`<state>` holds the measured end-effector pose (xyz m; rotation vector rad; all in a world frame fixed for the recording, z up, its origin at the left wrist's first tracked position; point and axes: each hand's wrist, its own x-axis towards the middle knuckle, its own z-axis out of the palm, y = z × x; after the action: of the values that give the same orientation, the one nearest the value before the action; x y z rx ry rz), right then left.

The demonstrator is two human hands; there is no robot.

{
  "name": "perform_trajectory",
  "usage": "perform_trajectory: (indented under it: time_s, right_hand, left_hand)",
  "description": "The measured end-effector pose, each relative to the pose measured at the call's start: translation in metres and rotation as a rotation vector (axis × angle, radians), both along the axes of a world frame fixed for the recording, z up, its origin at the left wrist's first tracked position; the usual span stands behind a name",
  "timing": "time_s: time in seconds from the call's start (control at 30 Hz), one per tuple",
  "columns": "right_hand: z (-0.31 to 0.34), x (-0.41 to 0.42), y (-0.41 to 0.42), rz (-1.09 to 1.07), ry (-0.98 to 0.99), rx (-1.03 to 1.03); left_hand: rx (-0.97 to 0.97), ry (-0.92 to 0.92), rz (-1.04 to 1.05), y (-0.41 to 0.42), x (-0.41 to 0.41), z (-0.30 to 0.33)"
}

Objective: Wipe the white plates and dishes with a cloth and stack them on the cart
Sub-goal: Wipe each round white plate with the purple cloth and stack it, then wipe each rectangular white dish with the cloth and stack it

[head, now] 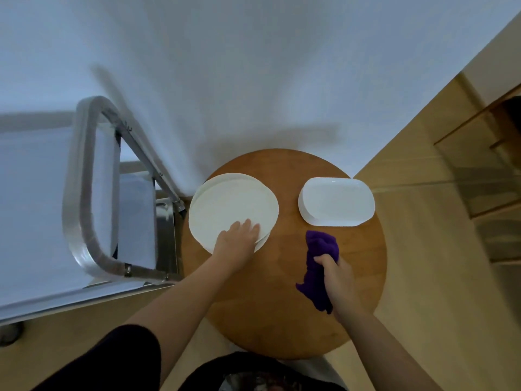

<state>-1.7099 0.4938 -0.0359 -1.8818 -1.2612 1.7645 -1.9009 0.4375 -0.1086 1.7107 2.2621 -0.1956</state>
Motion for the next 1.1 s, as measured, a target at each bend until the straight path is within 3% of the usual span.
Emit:
perform_trajectory:
  time_s: [0.1, 0.43, 0.6, 0.7, 0.83, 1.1]
  right_hand:
    - [-0.001, 0.009, 0.001, -0.02, -0.004, -0.014]
    - [-0.011, 0.022, 0.004, -0.042, -0.02, -0.033]
    - [-0.016, 0.025, 0.013, -0.03, -0.002, -0.044]
    - [-0.018, 0.031, 0.028, -0.043, 0.023, -0.031]
    - [-0.023, 0.051, 0.059, -0.078, 0.053, -0.01]
    - [-0.052, 0.105, 0.141, 0.088, 0.105, 0.07]
  left_hand:
    - [-0.064, 0.046, -0.02, 0.0, -0.004, -0.013]
    - [-0.277, -0.122, 0.092, -0.002, -0.009, -0.031]
    - [-0.063, -0.09, 0.082, 0.009, 0.021, -0.009]
    - [0.125, -0.225, 0.038, 0.022, 0.05, 0.003]
    - [0.177, -0.516, 0.354, 0.053, 0.079, 0.006]
    - [0.022, -0.57, 0.885, 0.145, 0.102, -0.04]
